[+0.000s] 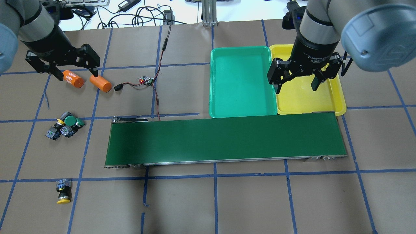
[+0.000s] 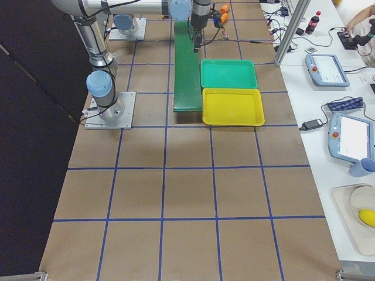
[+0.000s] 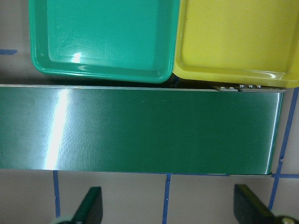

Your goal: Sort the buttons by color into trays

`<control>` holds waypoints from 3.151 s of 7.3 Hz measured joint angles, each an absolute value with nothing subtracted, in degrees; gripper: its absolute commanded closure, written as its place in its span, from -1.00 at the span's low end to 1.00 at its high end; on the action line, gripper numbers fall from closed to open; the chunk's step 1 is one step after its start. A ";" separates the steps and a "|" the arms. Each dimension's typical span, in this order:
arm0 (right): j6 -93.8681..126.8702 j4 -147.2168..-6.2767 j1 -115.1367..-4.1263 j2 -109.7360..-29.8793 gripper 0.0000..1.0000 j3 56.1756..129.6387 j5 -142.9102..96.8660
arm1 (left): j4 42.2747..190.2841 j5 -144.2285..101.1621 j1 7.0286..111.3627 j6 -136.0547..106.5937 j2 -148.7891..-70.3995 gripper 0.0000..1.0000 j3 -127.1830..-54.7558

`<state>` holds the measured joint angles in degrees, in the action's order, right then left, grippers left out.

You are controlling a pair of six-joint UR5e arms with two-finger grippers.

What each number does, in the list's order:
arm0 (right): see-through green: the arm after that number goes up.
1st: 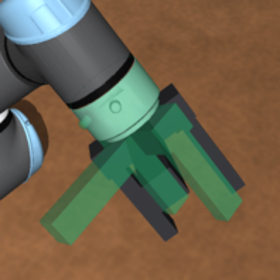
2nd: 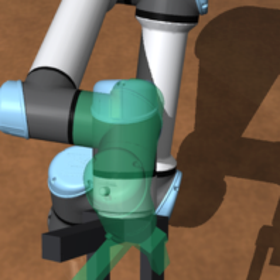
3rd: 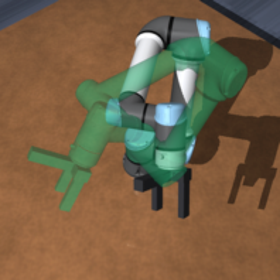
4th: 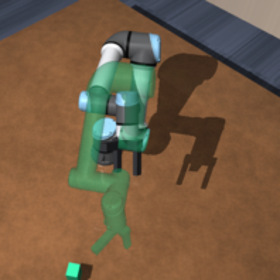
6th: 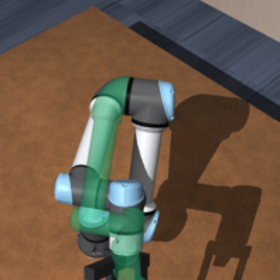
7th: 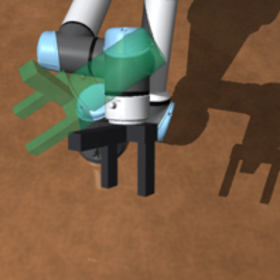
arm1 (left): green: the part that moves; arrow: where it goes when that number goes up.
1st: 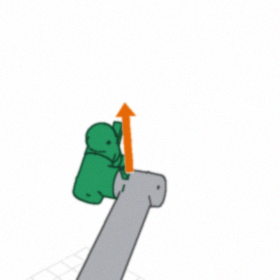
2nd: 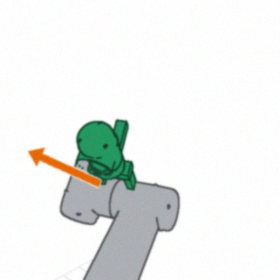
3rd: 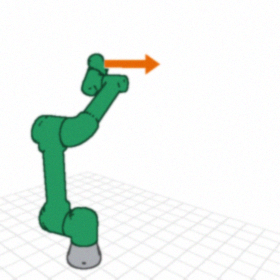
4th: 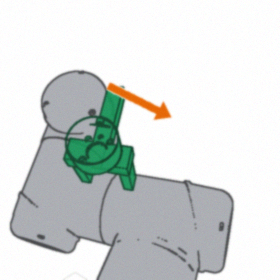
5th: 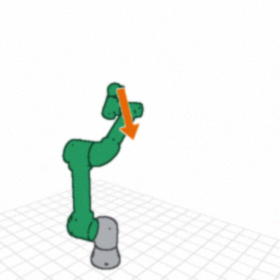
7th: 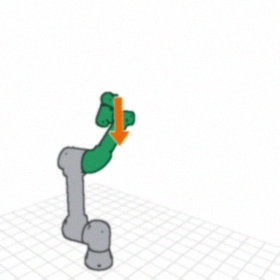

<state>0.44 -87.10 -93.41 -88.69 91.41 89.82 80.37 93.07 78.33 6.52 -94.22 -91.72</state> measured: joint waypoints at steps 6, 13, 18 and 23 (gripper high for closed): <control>0.44 -87.19 -93.27 -87.70 -1.00 91.40 89.82 | 63.84 89.86 66.54 34.54 -111.54 -1.00 -89.39; 0.44 -87.06 -92.99 -87.60 -1.00 91.41 89.77 | 57.14 89.80 64.57 44.40 -123.69 -1.00 -82.04; 0.44 -87.07 -92.93 -87.54 -1.00 91.41 89.80 | 56.90 90.08 63.51 46.39 -127.57 -1.00 -79.74; 0.46 -87.17 -92.96 -87.14 -1.00 91.41 89.71 | 53.93 90.02 63.11 46.87 -130.43 -1.00 -79.44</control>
